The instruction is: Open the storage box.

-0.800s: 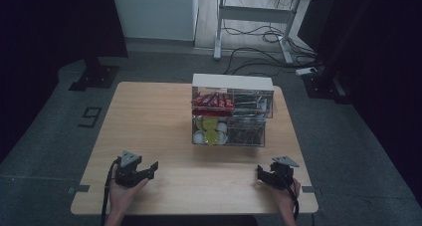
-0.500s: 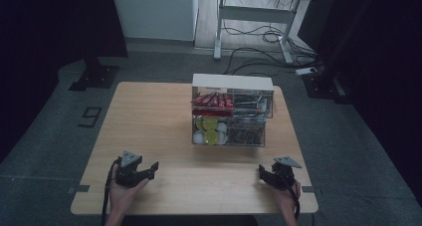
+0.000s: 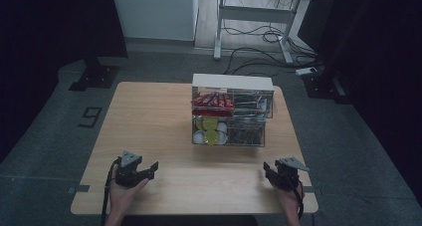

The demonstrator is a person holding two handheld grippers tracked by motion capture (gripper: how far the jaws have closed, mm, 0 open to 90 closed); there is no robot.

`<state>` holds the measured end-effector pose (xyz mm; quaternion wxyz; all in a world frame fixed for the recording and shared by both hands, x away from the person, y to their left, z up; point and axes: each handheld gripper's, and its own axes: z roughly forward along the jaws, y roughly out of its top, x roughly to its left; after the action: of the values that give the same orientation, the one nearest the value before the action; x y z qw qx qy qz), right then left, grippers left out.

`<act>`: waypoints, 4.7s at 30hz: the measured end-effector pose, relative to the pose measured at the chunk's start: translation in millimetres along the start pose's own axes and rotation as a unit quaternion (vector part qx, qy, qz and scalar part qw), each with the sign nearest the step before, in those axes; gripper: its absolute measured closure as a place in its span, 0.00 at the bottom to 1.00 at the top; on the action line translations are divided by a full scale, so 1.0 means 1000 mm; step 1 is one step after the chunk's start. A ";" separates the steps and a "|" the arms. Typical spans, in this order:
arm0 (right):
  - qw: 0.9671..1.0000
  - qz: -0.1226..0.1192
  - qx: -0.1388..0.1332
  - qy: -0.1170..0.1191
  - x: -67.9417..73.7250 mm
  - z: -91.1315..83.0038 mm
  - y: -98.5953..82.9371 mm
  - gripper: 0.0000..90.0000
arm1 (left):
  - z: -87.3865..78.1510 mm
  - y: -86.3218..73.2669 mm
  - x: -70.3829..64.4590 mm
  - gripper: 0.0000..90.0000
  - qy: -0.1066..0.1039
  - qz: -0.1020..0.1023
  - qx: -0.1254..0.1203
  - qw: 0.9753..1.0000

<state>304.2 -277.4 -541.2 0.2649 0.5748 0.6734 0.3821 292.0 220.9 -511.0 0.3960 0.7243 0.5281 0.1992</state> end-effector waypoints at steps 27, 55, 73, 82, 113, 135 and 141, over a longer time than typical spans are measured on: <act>0.997 -0.017 -0.058 0.051 0.006 -0.020 0.012 0.98 | 0.004 -0.002 -0.002 0.32 0.000 0.002 0.009 1.000; 0.991 -0.030 -0.076 0.108 0.029 -0.022 0.035 0.99 | 0.006 -0.003 -0.001 0.32 0.000 0.001 0.013 1.000; 0.989 -0.042 -0.066 0.129 0.051 -0.004 0.047 0.99 | 0.006 -0.003 0.000 0.32 0.002 -0.001 0.014 1.000; 0.989 -0.045 -0.055 0.131 0.057 0.007 0.046 0.99 | 0.005 -0.003 0.001 0.33 0.003 -0.002 0.013 1.000; 0.991 -0.031 -0.041 0.120 0.046 0.020 0.042 0.99 | 0.007 -0.004 0.000 0.32 0.004 0.001 0.018 1.000; 0.992 -0.022 -0.045 0.112 0.039 0.019 0.043 0.99 | 0.008 -0.004 0.000 0.32 0.004 0.000 0.020 1.000; 0.992 -0.023 -0.053 0.114 0.041 0.015 0.046 0.99 | 0.008 -0.004 0.000 0.32 0.004 0.000 0.019 1.000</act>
<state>334.4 -232.2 -508.2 0.2257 0.4966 0.6912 0.4742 295.2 218.4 -518.8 0.3801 0.7309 0.5333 0.1922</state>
